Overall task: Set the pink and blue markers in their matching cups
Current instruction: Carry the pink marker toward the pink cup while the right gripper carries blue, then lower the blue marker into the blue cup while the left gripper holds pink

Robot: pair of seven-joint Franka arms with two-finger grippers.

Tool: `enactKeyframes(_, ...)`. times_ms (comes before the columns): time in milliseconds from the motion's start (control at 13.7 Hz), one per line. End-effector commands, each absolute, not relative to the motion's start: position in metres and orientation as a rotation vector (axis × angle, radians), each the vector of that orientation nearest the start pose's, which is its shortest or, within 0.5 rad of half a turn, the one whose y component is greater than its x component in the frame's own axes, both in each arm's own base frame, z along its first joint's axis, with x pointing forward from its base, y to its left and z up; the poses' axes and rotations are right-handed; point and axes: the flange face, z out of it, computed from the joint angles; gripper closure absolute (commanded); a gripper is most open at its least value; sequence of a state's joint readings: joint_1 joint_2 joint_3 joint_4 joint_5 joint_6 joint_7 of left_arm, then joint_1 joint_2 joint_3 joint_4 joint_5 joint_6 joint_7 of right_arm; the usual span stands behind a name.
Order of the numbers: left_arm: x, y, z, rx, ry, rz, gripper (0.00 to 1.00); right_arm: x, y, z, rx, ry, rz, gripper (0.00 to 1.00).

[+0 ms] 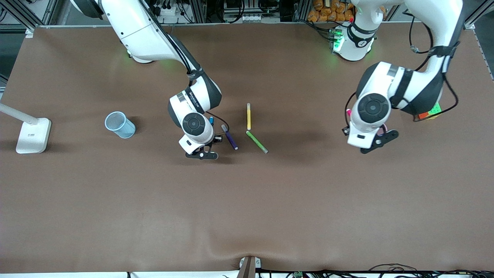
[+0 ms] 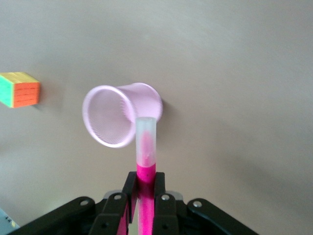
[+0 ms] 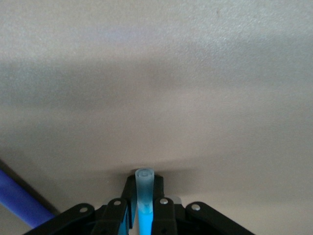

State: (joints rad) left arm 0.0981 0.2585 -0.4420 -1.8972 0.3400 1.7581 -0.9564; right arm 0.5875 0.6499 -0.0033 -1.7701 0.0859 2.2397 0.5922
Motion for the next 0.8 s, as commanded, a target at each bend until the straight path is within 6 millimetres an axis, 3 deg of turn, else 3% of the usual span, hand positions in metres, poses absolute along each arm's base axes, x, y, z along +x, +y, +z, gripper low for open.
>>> enactKeyframes(0, 0.557, -0.116, 0.378, -2.637, -0.686, 0.240, 1.00, 0.548, 0.360, 0.216, -3.151, 0.127, 0.266, 1.00)
enactKeyframes(219, 0.563, -0.095, 0.382, -2.554, -0.771, 0.158, 1.00, 0.587, 0.355, 0.287, -3.136, 0.043, 0.285, 1.00)
enactKeyframes(365, 0.566, -0.090, 0.383, -2.471, -0.828, 0.051, 1.00, 0.603, 0.331, 0.335, -3.104, -0.095, 0.227, 1.00)
enactKeyframes(510, 0.564, -0.093, 0.380, -2.382, -0.941, -0.040, 1.00, 0.614, 0.296, 0.381, -3.074, -0.226, 0.164, 1.00)
enactKeyframes(729, 0.561, -0.107, 0.369, -2.251, -1.133, -0.162, 1.00, 0.629, 0.212, 0.432, -3.039, -0.387, 0.170, 1.00)
